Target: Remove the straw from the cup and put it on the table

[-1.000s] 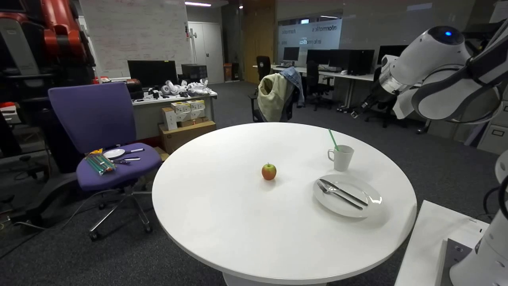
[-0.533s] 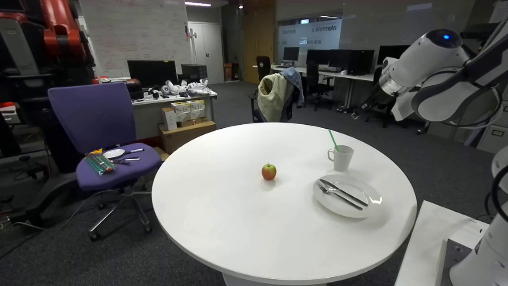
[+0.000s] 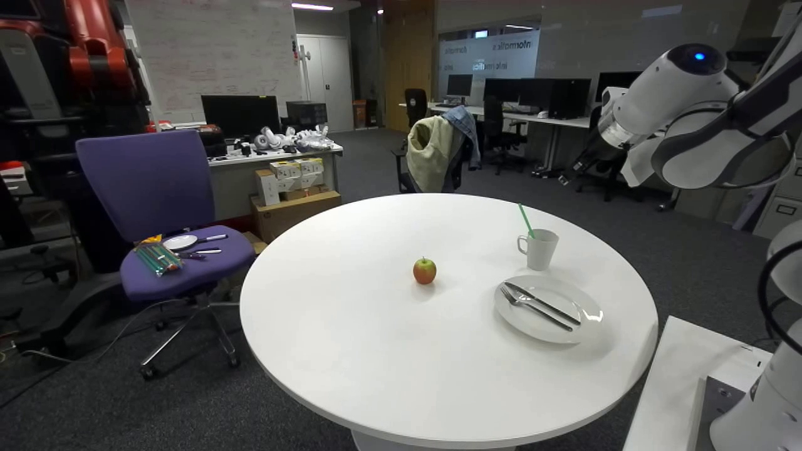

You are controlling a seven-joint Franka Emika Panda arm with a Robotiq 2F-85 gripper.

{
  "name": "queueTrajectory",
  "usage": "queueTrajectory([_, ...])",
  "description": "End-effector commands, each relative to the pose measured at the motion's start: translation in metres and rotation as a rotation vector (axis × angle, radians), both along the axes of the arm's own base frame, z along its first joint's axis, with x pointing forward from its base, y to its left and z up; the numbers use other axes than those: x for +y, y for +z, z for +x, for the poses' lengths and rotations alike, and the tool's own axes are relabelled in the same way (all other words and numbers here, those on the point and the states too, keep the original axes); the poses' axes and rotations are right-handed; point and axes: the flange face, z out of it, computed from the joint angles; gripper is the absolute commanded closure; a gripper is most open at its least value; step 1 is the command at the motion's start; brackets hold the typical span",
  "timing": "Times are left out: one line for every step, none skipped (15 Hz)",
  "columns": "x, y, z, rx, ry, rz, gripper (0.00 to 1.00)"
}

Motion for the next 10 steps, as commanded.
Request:
queueTrajectory([0.007,0.006,0.002,0.040,0.046,-0.112,0.00])
queueTrajectory([0.012,0.005,0.004,0.051,0.065,-0.135,0.00])
queueTrajectory([0.017,0.007,0.005,0.056,0.082,-0.173,0.00])
queueTrajectory([0.024,0.010,0.008,0.044,0.103,-0.199,0.00])
queueTrajectory([0.031,0.015,0.010,0.004,0.111,-0.218,0.00])
queueTrajectory([0.036,0.017,0.013,-0.025,0.121,-0.233,0.00])
queueTrajectory([0.040,0.018,0.015,-0.062,0.120,-0.249,0.00])
queueTrajectory([0.039,0.021,0.022,-0.106,0.111,-0.256,0.00])
queueTrajectory([0.054,0.039,0.034,-0.158,0.067,-0.245,0.00])
queueTrajectory([0.048,0.029,0.038,-0.176,-0.002,-0.231,0.00])
